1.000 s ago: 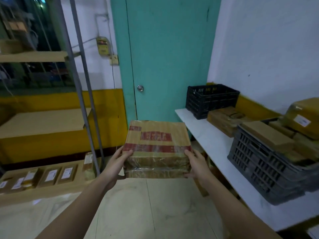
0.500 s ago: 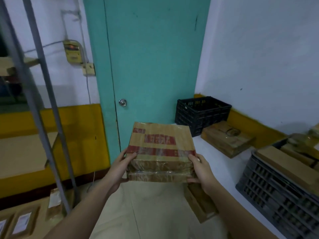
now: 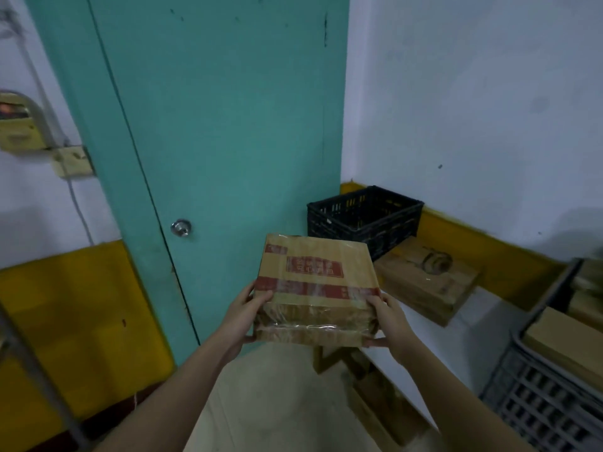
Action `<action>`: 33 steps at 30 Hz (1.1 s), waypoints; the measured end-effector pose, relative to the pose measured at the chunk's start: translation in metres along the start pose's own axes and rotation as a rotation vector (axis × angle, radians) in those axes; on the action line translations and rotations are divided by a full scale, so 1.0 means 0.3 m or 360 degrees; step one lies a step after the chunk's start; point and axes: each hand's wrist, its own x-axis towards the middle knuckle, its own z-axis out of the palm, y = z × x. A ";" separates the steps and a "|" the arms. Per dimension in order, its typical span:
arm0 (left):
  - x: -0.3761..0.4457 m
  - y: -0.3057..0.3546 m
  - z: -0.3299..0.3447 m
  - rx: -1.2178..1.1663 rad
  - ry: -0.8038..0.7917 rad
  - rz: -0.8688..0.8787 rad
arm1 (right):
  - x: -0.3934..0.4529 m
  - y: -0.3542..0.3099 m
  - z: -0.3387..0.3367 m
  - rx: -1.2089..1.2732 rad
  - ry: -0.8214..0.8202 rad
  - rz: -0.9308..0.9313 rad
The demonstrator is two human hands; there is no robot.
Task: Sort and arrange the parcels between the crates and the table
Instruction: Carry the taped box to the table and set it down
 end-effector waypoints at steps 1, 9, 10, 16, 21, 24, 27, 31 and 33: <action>0.054 0.016 0.016 0.0023 -0.0018 -0.0007 | 0.046 -0.008 -0.007 -0.0001 -0.0003 0.0009; 0.376 -0.013 0.197 0.0133 -0.0275 -0.0138 | 0.299 0.055 -0.120 0.0020 0.0057 0.0230; 0.408 -0.026 0.225 0.0163 -0.0321 -0.0163 | 0.320 0.073 -0.137 0.0022 0.0079 0.0285; 0.634 -0.089 0.403 0.0435 -0.0688 -0.0279 | 0.435 0.208 -0.215 0.0219 0.0360 0.0541; 0.903 -0.131 0.531 0.0702 -0.1026 -0.0270 | 0.559 0.284 -0.212 0.0374 0.0650 0.0632; 1.046 -0.186 0.580 0.0776 -0.1212 -0.0309 | 0.625 0.317 -0.187 0.0426 0.0826 0.0703; 1.155 -0.237 0.631 0.0808 -0.1487 -0.0232 | 0.678 0.347 -0.148 0.0441 0.0969 0.0737; 1.230 -0.242 0.700 0.0932 -0.1694 -0.0232 | 0.736 0.359 -0.102 0.0389 0.1166 0.0685; 1.260 -0.238 0.736 0.1089 -0.1774 -0.0216 | 0.749 0.352 -0.086 0.0383 0.1242 0.0650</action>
